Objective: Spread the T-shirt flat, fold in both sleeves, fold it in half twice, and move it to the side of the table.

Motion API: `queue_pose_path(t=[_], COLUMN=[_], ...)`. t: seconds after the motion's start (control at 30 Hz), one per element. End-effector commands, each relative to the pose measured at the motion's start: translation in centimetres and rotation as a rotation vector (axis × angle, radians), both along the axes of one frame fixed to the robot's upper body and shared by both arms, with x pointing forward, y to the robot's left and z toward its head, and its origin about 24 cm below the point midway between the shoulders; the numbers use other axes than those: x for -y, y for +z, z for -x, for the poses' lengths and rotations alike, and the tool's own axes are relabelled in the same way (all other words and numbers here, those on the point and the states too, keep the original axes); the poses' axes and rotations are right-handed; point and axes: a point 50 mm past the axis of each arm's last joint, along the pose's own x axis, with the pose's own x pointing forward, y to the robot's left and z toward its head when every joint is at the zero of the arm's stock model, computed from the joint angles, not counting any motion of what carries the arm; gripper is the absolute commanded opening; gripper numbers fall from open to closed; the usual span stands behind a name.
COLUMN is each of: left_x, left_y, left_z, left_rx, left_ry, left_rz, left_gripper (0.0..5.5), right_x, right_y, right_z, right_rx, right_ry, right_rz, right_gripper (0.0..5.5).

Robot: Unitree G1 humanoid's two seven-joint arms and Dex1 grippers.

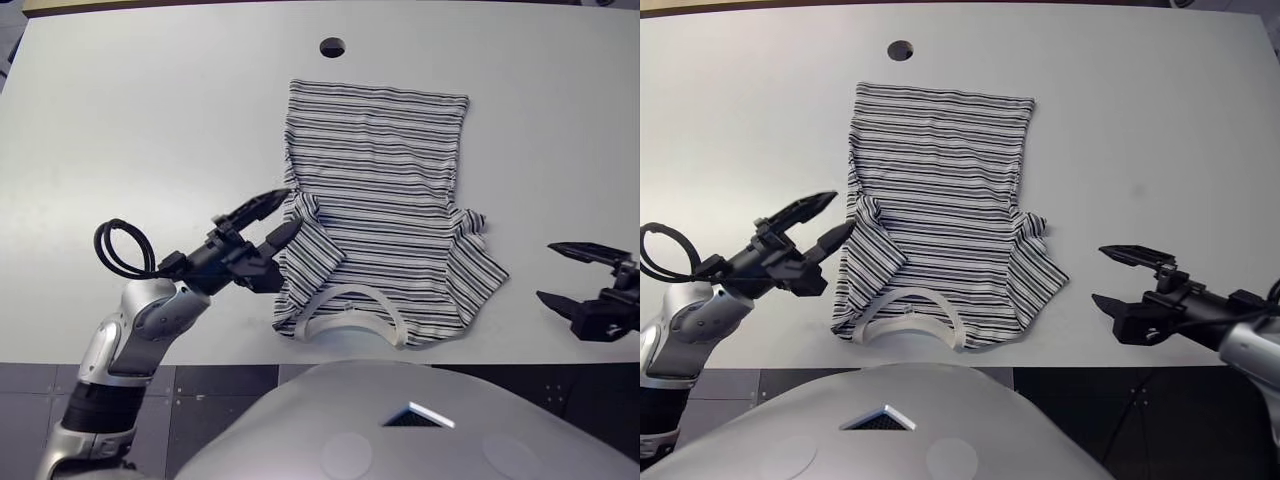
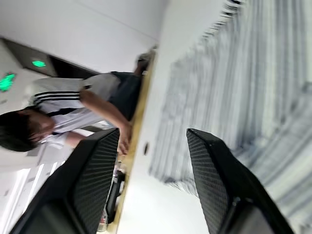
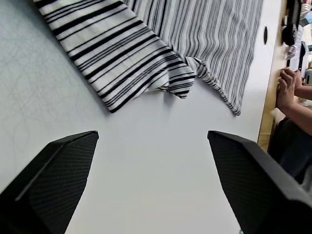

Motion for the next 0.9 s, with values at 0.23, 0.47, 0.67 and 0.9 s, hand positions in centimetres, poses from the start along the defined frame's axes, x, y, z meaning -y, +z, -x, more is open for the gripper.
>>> queue_pose_path(t=[0.23, 0.47, 0.67, 0.9], left_x=[-0.1, -0.6, -1.2, -1.1], left_y=[0.4, 0.8, 1.0, 1.2], left_z=[-1.0, -1.1, -1.0, -0.8], left_rx=[0.002, 0.025, 0.04, 0.046], left_ry=[0.004, 0.029, 0.069, 0.072], left_rz=[0.066, 0.074, 0.091, 0.112], left_gripper=[2.56, 2.56, 2.6, 2.6], right_x=[-2.8, -2.6, -1.4, -1.9], right_y=[-4.9, -6.2, -6.0, -6.6], right_z=[-0.6, -1.4, -2.4, -2.4], right_rx=[-0.081, -0.051, -0.014, -0.037], right_ry=[0.107, 0.076, 0.029, 0.046], right_rz=[-0.037, -0.036, -0.014, -0.027], right_gripper=[4.16, 4.16, 3.5, 2.07])
